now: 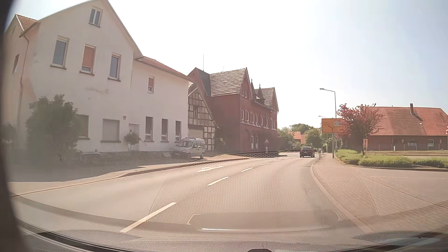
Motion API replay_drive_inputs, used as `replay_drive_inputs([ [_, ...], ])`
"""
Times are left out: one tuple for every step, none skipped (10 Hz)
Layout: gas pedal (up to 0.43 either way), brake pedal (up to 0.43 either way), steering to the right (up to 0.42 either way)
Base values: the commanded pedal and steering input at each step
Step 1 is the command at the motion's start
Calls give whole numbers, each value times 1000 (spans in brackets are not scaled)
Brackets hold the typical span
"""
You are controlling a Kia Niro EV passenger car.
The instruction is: Follow the waypoints while adhering to traffic rules and regulations
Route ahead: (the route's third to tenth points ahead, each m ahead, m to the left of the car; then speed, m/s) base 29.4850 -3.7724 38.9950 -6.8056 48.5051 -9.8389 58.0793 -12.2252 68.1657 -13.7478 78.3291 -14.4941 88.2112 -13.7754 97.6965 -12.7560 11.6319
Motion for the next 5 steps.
replay_drive_inputs([
  [138, 0, 57],
  [138, 0, 58],
  [138, 0, 59],
  [138, 0, 59],
  [138, 0, 59],
])
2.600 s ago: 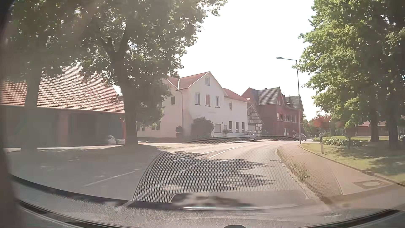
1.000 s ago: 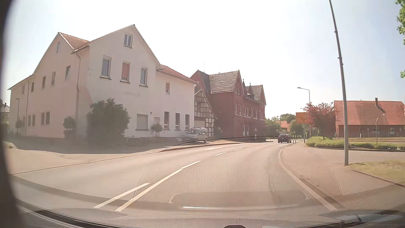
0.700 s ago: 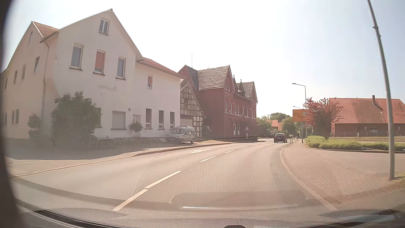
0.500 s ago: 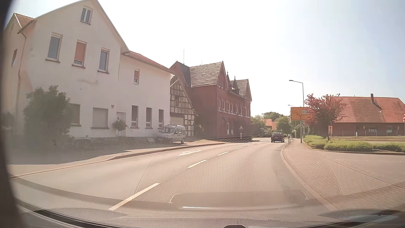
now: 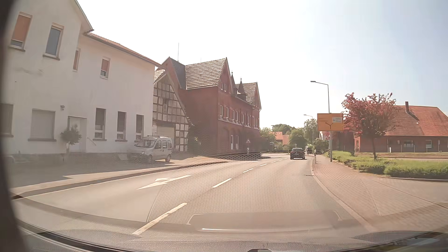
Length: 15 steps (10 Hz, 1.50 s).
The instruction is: Follow the waypoints while adhering to traffic rules and regulations
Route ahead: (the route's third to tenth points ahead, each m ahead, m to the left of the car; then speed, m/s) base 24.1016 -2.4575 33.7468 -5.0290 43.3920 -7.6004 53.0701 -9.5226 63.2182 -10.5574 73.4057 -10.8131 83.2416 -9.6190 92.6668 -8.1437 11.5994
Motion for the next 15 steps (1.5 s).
replay_drive_inputs([
  [138, 0, 59],
  [138, 0, 59],
  [138, 0, 59],
  [138, 0, 59],
  [138, 0, 58],
  [138, 0, 58],
  [138, 0, 56],
  [138, 0, 54],
  [138, 0, 53],
  [138, 0, 52],
  [138, 0, 52],
  [138, 0, 52],
  [138, 0, 52],
  [138, 0, 50],
  [138, 0, 49],
])
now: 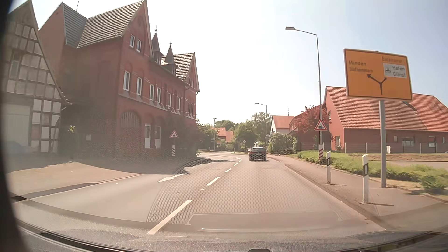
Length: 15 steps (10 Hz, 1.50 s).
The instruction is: Follow the waypoints while adhering to traffic rules and regulations
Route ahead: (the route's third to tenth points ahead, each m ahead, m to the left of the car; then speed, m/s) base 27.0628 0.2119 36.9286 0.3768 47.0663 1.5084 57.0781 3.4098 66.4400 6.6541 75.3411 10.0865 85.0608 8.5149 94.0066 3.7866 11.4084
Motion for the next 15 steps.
replay_drive_inputs([
  [138, 0, 46],
  [138, 0, 44],
  [138, 0, 42],
  [138, 0, 40],
  [138, 0, 37],
  [138, 0, 33],
  [138, 0, 27],
  [130, 0, 16],
  [130, 0, 6],
  [118, 0, 3],
  [110, 0, 2],
  [87, 0, 1],
  [87, 0, -3],
  [87, 0, -12],
  [87, 0, -16],
])
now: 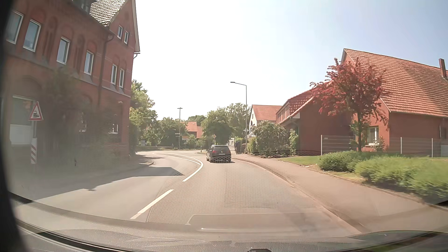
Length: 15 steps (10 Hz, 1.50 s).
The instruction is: Follow the waypoints while adhering to traffic rules and regulations
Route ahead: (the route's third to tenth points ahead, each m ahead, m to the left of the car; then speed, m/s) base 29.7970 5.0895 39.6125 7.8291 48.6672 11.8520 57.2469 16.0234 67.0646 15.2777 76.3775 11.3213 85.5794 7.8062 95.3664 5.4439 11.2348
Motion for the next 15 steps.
replay_drive_inputs([
  [87, 0, -16],
  [87, 0, -16],
  [87, 0, -17],
  [87, 0, -17],
  [79, 0, -17],
  [79, 0, -17],
  [79, 0, -17],
  [79, 0, -19],
  [79, 0, -22],
  [79, 0, -26],
  [79, 0, -32],
  [79, 0, -36],
  [79, 0, -39],
  [79, 0, -45],
  [87, 0, -50],
])
